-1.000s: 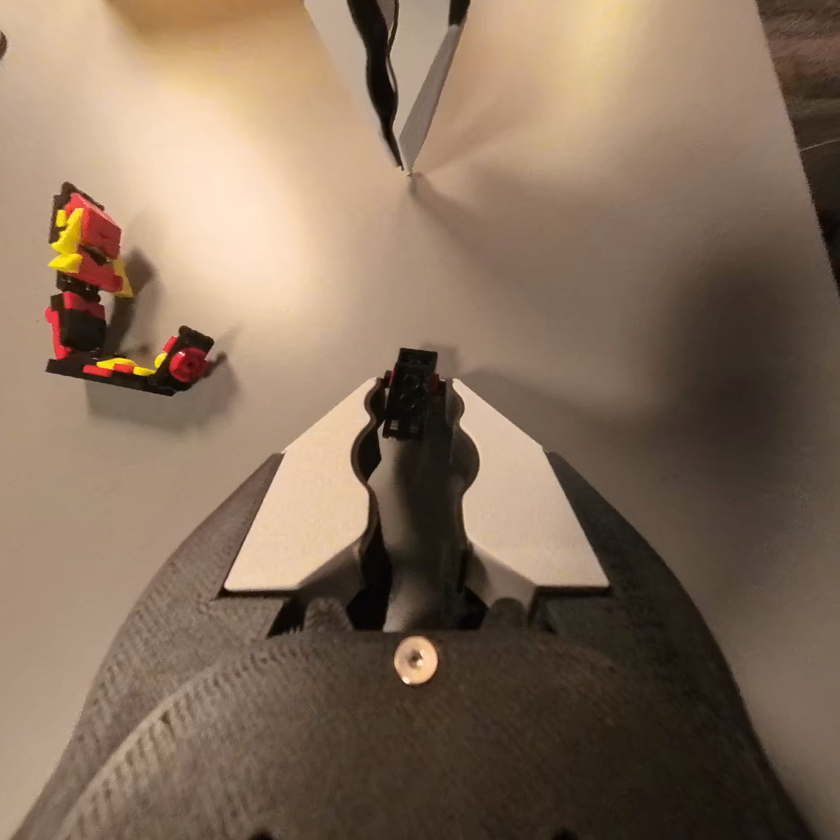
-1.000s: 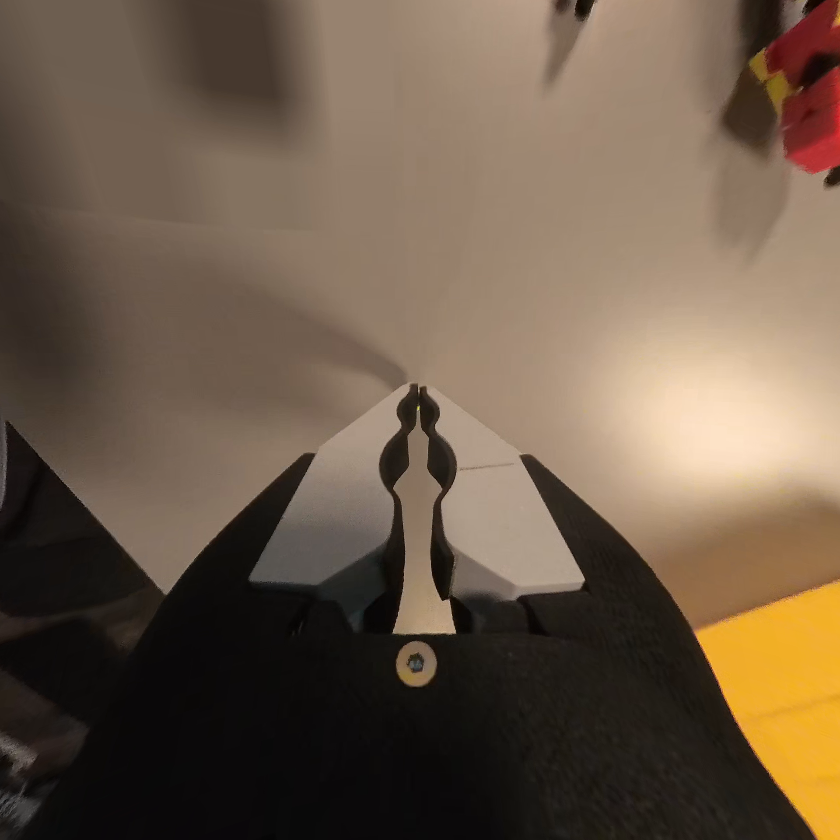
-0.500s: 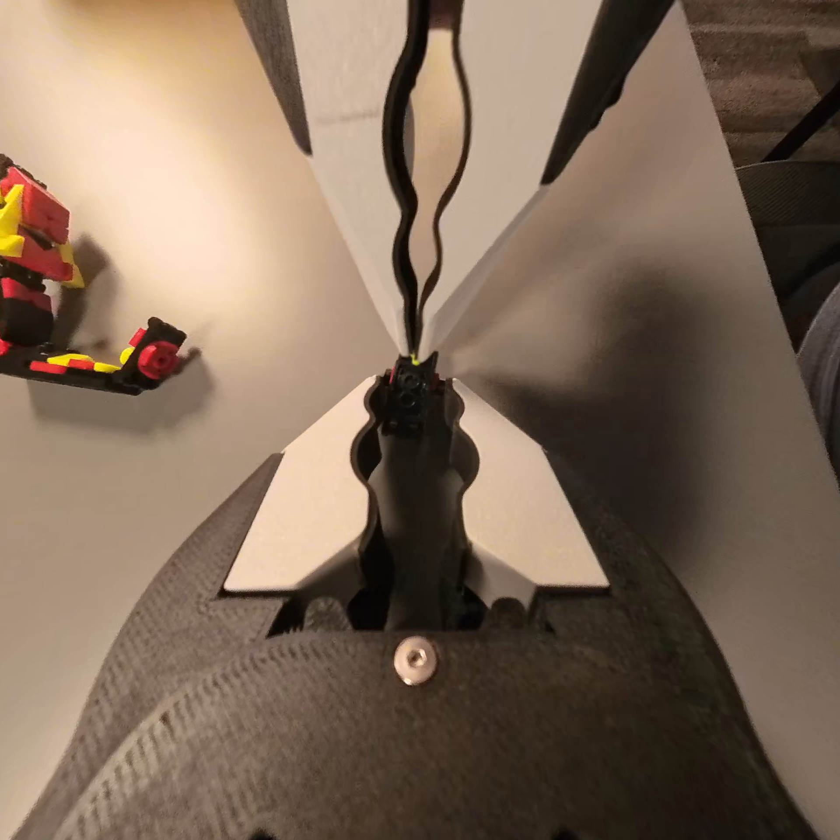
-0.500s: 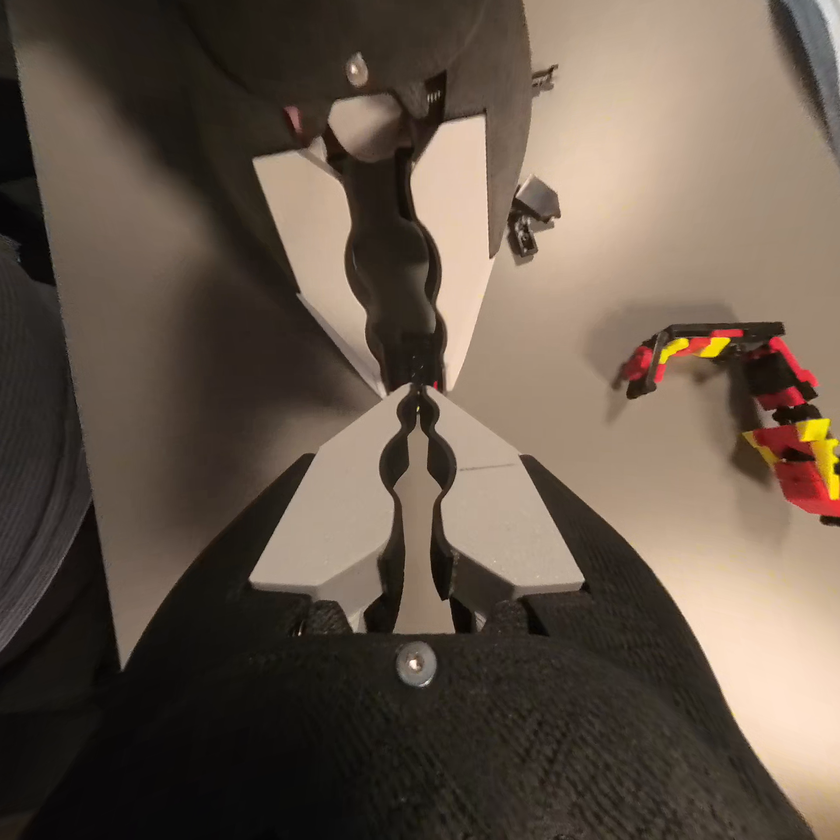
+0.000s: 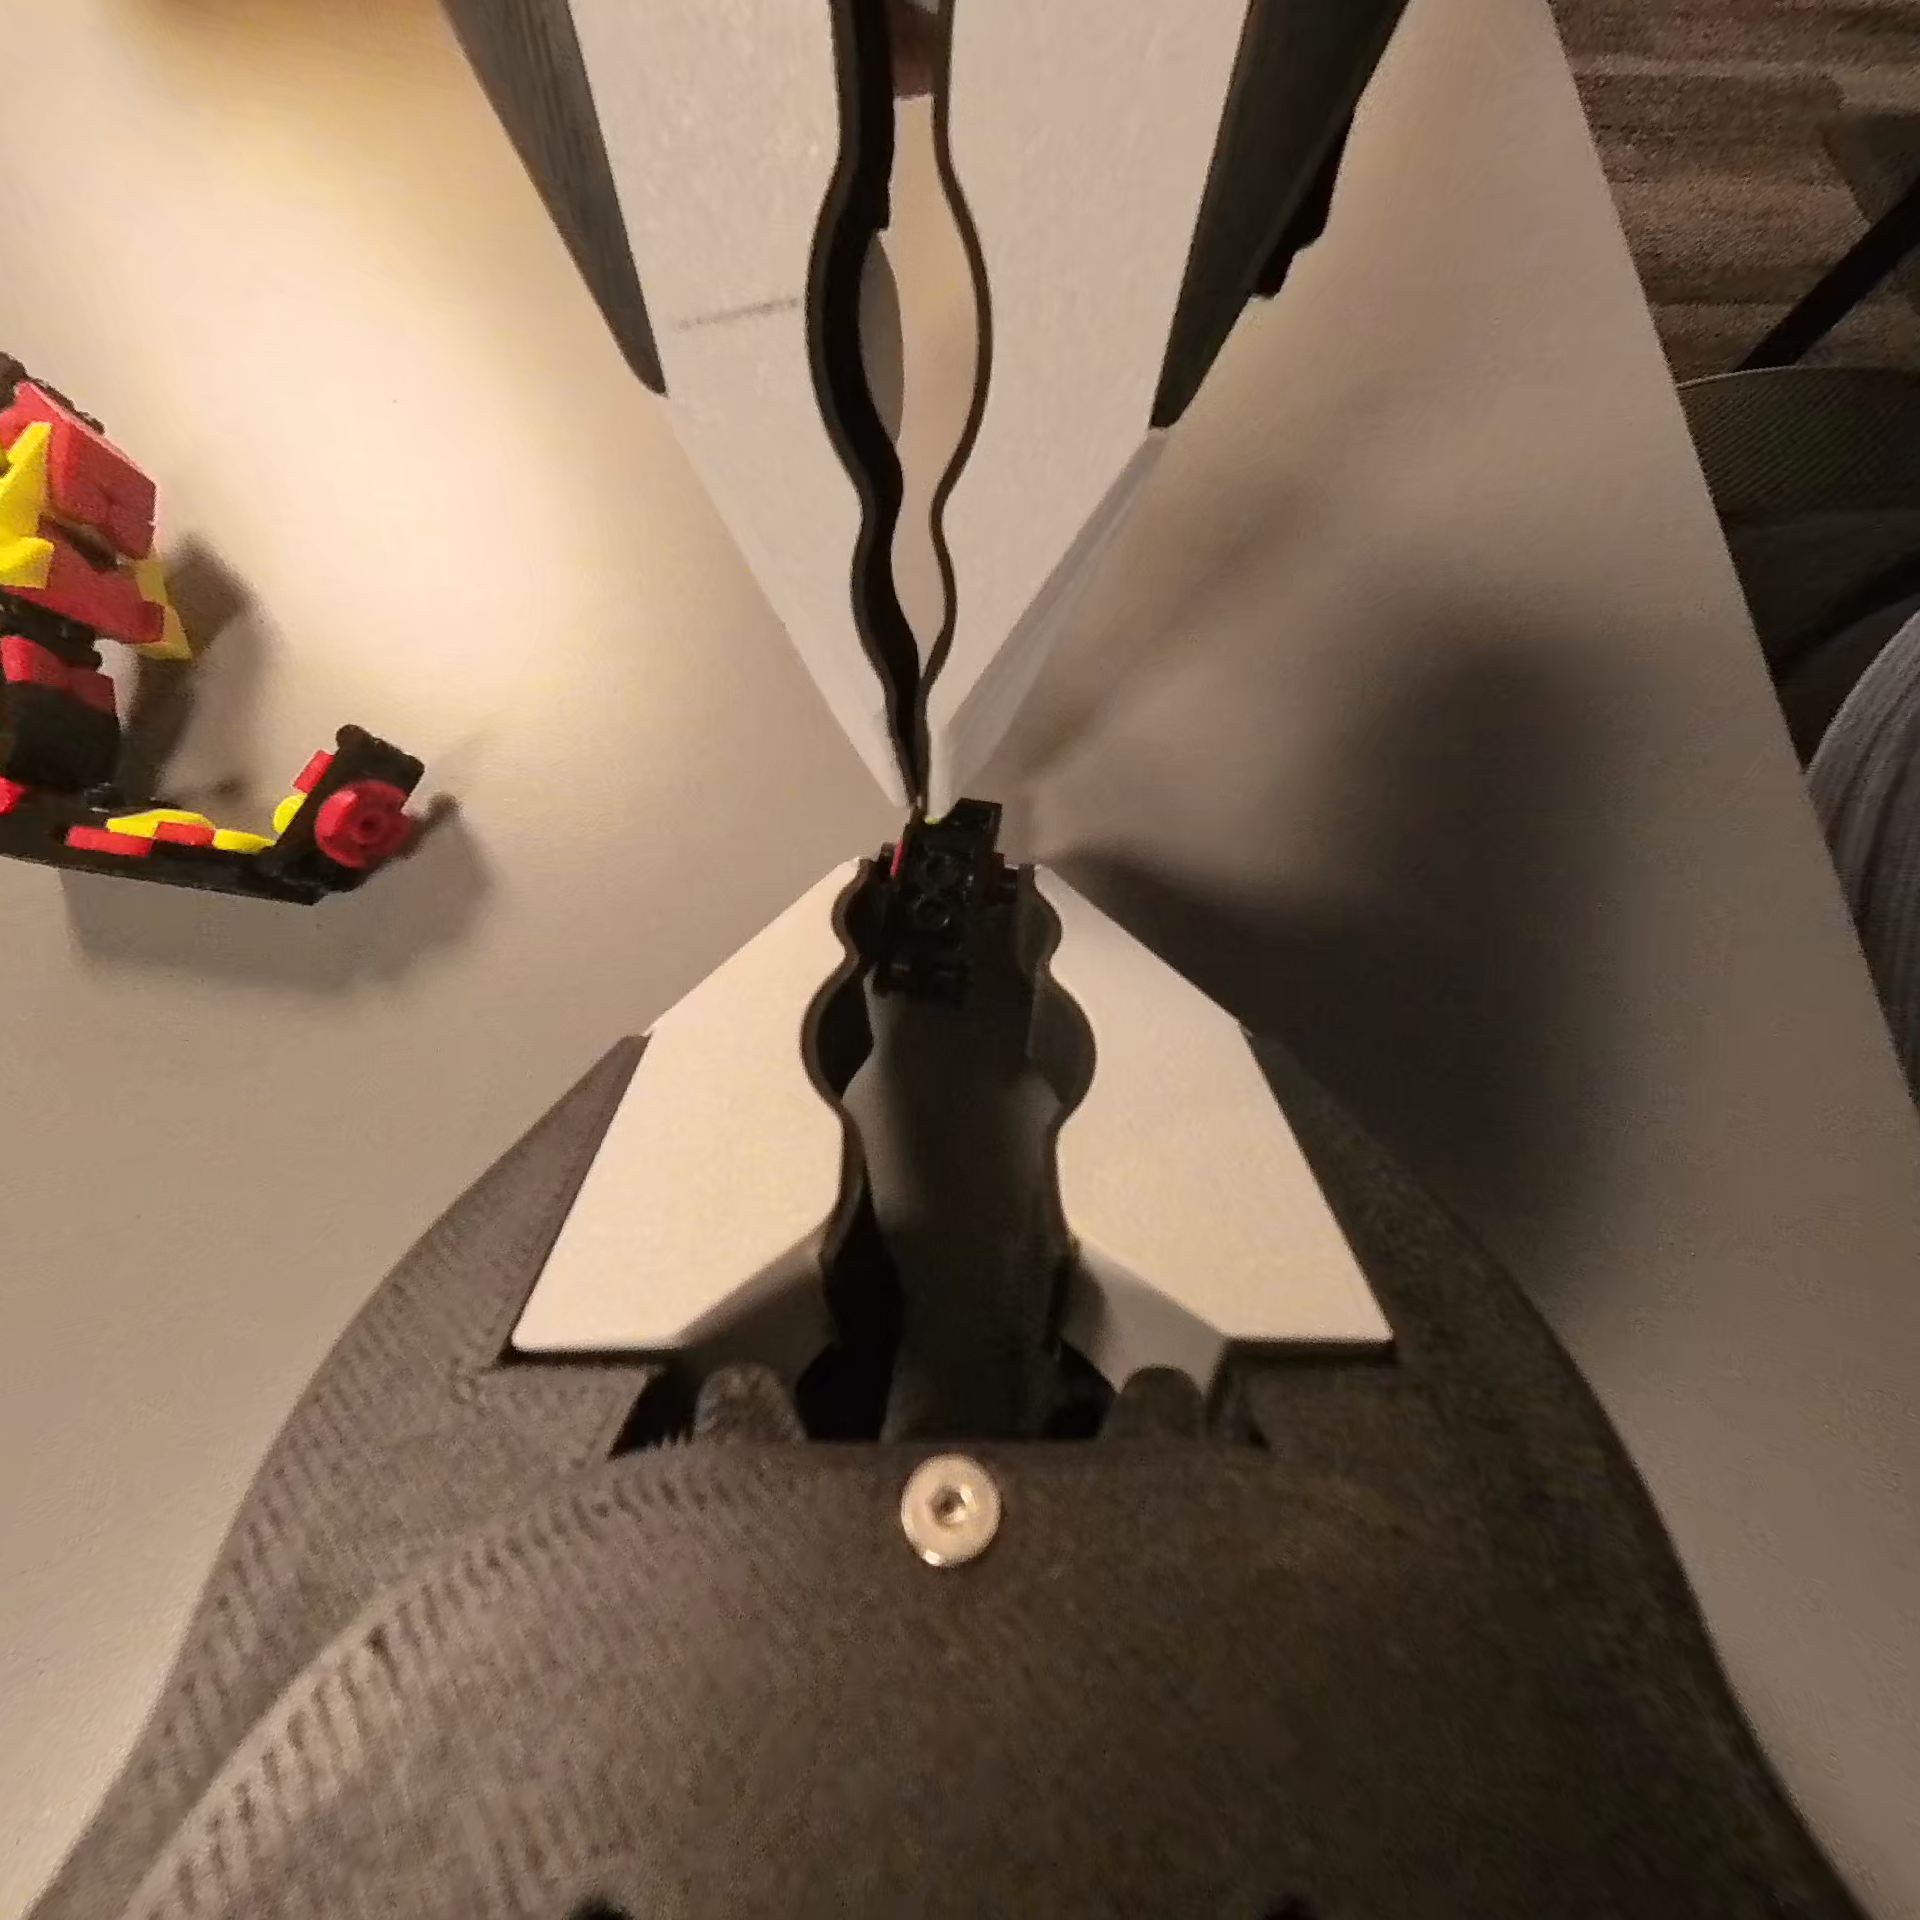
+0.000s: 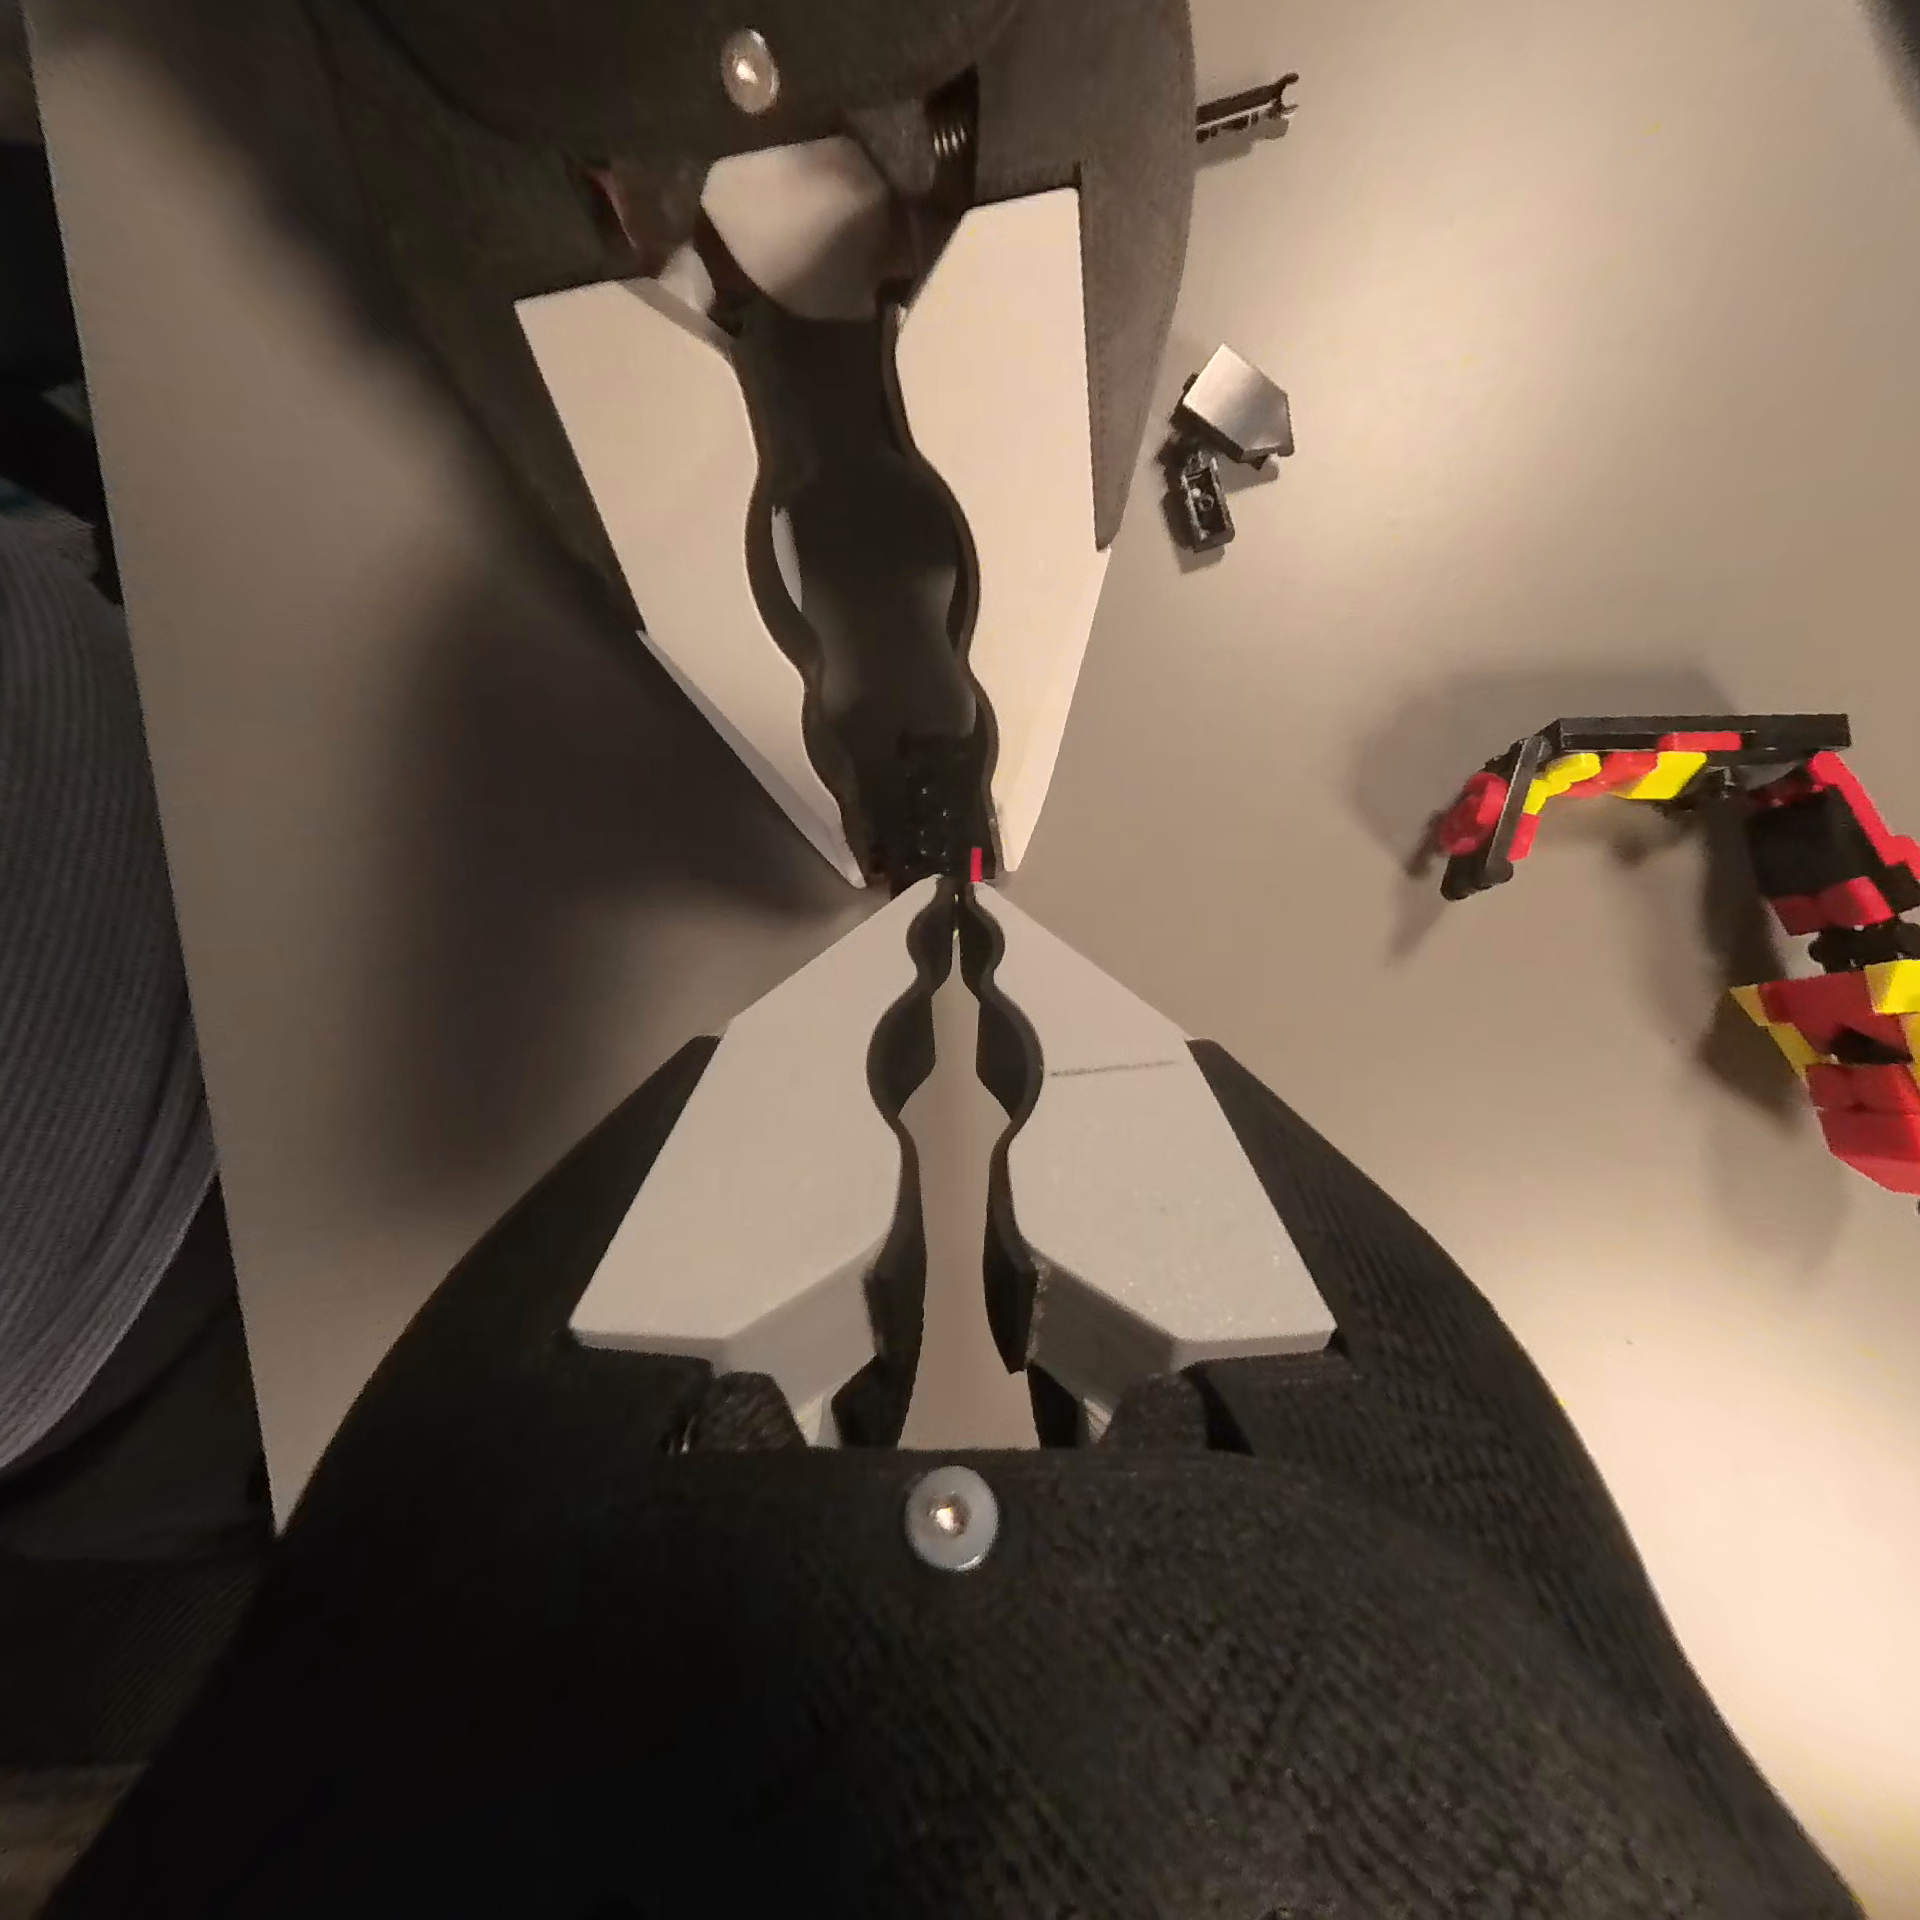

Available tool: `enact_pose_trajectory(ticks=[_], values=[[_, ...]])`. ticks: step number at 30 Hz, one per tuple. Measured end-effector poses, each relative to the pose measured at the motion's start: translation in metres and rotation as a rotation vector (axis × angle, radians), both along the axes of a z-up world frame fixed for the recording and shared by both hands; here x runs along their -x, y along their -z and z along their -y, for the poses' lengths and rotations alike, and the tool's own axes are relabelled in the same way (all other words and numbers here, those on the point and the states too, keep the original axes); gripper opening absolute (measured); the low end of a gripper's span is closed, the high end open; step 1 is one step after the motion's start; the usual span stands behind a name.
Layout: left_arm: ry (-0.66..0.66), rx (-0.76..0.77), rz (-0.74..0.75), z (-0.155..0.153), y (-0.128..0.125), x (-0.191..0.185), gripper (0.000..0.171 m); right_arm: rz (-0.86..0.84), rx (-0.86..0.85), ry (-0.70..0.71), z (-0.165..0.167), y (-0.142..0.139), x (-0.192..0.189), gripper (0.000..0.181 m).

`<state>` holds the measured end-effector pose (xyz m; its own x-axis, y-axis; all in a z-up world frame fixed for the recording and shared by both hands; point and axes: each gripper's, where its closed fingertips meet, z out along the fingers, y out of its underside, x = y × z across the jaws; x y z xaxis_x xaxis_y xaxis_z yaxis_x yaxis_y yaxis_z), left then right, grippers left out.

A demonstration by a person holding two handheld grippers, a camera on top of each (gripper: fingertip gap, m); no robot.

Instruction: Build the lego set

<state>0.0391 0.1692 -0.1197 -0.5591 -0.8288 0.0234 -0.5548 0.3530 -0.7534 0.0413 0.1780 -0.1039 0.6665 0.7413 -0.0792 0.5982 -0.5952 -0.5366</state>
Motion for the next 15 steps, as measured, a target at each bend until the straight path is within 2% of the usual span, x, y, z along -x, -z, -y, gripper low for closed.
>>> enact_pose_trajectory(ticks=[7, 12, 15], values=[[-0.004, -0.005, 0.008, 0.000, -0.001, 0.000, 0.025, -0.011, -0.029, 0.026, -0.004, 0.000, 0.002, 0.000], [-0.004, 0.024, 0.004, 0.000, -0.003, 0.000, 0.024, -0.135, -0.138, 0.078, -0.007, -0.004, 0.008, 0.000], [-0.017, 0.110, 0.038, 0.000, -0.014, -0.002, 0.024, -0.218, -0.232, 0.122, -0.013, -0.015, 0.008, 0.000]])
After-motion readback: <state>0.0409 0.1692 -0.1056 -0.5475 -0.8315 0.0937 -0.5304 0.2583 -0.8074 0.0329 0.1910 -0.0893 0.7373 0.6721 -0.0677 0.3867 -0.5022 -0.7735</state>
